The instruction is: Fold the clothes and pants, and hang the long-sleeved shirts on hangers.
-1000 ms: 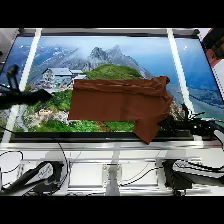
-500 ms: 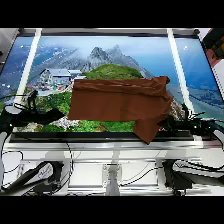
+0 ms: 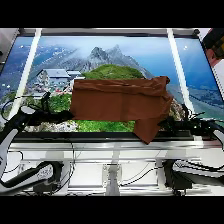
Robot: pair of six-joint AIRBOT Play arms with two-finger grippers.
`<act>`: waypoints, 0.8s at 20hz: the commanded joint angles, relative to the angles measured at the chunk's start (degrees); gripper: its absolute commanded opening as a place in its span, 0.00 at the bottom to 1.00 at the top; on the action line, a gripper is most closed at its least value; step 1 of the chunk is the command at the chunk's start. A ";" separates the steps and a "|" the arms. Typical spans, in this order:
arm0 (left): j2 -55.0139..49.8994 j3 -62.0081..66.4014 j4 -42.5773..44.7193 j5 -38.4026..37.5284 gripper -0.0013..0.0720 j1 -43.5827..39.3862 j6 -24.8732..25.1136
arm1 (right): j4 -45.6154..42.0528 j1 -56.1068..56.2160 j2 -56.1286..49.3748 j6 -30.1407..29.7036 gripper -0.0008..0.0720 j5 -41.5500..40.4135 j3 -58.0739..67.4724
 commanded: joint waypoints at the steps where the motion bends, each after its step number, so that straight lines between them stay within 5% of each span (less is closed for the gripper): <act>1: -3.39 -0.15 -0.72 2.27 0.66 -0.98 0.02 | 0.24 -0.04 0.02 0.02 0.03 0.90 0.07; 2: -3.56 -0.15 -2.25 2.29 0.56 -0.98 0.07 | 0.24 -0.04 0.02 0.00 0.03 1.07 0.15; 4: -3.50 0.31 -4.90 2.29 0.09 -0.98 0.31 | 0.44 -0.02 0.17 0.02 0.03 2.99 1.44; 5: -3.39 0.92 -5.53 2.23 0.04 -0.98 0.28 | 1.22 -0.04 0.76 0.02 0.03 4.94 2.69; 12: 4.66 11.52 -9.18 -0.22 0.04 -0.85 1.16 | 10.49 0.02 16.55 4.33 0.03 9.81 11.80; 16: 8.74 13.66 -17.92 9.62 0.04 -0.96 1.16 | 16.15 4.76 23.28 8.20 0.03 -0.92 13.99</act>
